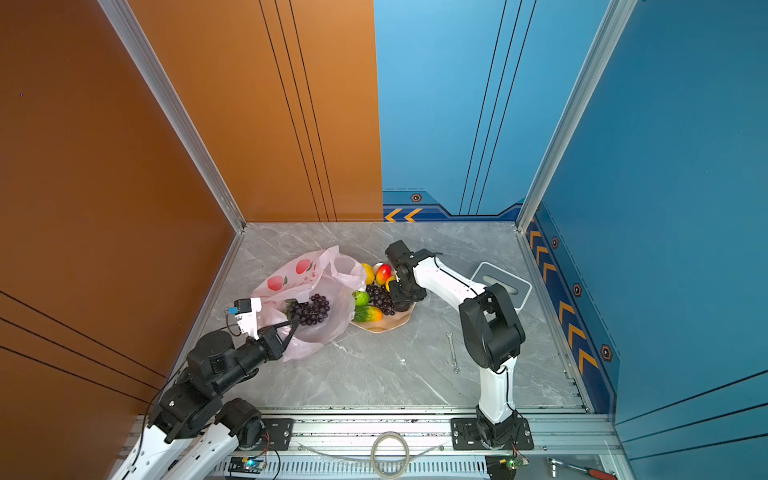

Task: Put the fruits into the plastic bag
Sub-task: 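Grasp the dark avocado with the right gripper and lift it, then carry the avocado toward the left gripper and lower it into the bag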

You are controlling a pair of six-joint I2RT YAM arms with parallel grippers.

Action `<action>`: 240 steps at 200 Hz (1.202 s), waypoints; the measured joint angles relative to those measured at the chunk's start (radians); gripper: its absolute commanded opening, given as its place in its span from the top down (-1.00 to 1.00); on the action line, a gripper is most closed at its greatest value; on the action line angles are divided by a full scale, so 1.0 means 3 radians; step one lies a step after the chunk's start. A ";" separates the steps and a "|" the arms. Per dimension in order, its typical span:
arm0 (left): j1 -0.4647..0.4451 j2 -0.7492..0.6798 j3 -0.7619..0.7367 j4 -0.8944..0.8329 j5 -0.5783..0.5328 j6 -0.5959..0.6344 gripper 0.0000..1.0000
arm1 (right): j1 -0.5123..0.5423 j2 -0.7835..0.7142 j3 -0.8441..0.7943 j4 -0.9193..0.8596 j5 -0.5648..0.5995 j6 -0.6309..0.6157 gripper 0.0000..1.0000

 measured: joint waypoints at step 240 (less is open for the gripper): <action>0.0000 -0.0055 0.0006 -0.0029 -0.0013 -0.0003 1.00 | 0.0299 -0.1432 0.0183 0.0137 -0.0888 0.0464 0.10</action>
